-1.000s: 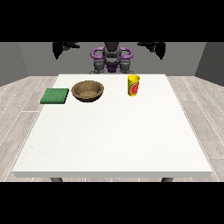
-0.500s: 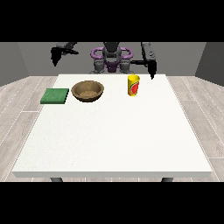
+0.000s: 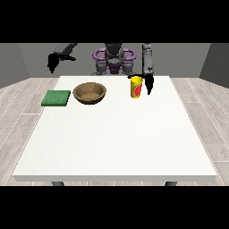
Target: Pick the cup and pour the ball into the bowl, then pick the bowl and place it on the pad
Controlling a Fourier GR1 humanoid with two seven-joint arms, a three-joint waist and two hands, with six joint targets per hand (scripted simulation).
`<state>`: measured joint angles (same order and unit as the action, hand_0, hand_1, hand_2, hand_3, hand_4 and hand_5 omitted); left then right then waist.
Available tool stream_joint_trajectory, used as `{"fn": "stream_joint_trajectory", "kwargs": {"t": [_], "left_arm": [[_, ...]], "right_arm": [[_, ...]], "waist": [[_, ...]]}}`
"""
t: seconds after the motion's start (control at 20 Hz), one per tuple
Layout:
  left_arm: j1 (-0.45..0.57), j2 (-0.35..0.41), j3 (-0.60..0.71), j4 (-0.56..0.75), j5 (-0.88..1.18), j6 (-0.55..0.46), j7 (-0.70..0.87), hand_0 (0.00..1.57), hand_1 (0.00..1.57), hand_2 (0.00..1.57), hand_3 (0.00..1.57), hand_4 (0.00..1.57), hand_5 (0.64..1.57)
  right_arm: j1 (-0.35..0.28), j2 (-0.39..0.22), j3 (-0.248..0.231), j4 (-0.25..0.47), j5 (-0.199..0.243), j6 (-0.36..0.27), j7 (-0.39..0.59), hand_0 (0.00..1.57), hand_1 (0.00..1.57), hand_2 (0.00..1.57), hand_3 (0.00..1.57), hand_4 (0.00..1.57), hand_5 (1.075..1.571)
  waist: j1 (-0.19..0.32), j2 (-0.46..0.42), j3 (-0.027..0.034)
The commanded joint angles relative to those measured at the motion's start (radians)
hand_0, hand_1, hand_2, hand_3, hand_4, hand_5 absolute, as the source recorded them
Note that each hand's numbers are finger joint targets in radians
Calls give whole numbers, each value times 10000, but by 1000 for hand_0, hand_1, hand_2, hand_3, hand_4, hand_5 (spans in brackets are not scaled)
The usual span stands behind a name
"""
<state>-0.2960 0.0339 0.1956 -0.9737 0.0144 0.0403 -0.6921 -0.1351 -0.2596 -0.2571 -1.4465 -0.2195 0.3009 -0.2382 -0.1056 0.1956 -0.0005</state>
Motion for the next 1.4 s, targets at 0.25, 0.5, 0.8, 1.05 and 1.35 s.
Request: {"fn": "stream_joint_trajectory", "kwargs": {"t": [0.25, 0.5, 0.8, 1.05, 1.35], "left_arm": [[-1489, 256, 469, 3158, 10, 360, -1727, 0, 0, 0, 0, 0, 1521], [-2170, 456, 607, 3932, 95, 453, -2028, 0, 0, 0, 0, 0, 1527], [-1166, -306, -118, 3866, -1258, 3767, -3206, 1299, 1299, 1571, 1571, 1428, 1255], [-1106, -124, -161, 3986, -1628, 3920, -3007, 1327, 1327, 1571, 1571, 1500, 1241], [-1616, 1953, -1165, 3548, -3153, 4027, 20, 1381, 1381, 1571, 1571, 1571, 1341]], "right_arm": [[-311, 87, 149, 443, 276, 112, -461, 0, 0, 0, 0, 0, 1571], [-566, 45, 208, 507, 426, -54, -188, 0, 0, 0, 0, 0, 1571], [-356, -299, -96, 569, 153, 523, -798, 0, 0, 0, 0, 0, 1570], [-119, -760, -412, 853, -132, 983, -529, 0, 0, 0, 0, 0, 1570], [67, -884, -715, 1852, -229, 708, 370, 0, 0, 0, 0, 0, 1569]], "waist": [[-126, 293, 0], [-141, 352, 0], [-909, 667, 2], [-692, 204, 2], [205, -1957, 40]]}}
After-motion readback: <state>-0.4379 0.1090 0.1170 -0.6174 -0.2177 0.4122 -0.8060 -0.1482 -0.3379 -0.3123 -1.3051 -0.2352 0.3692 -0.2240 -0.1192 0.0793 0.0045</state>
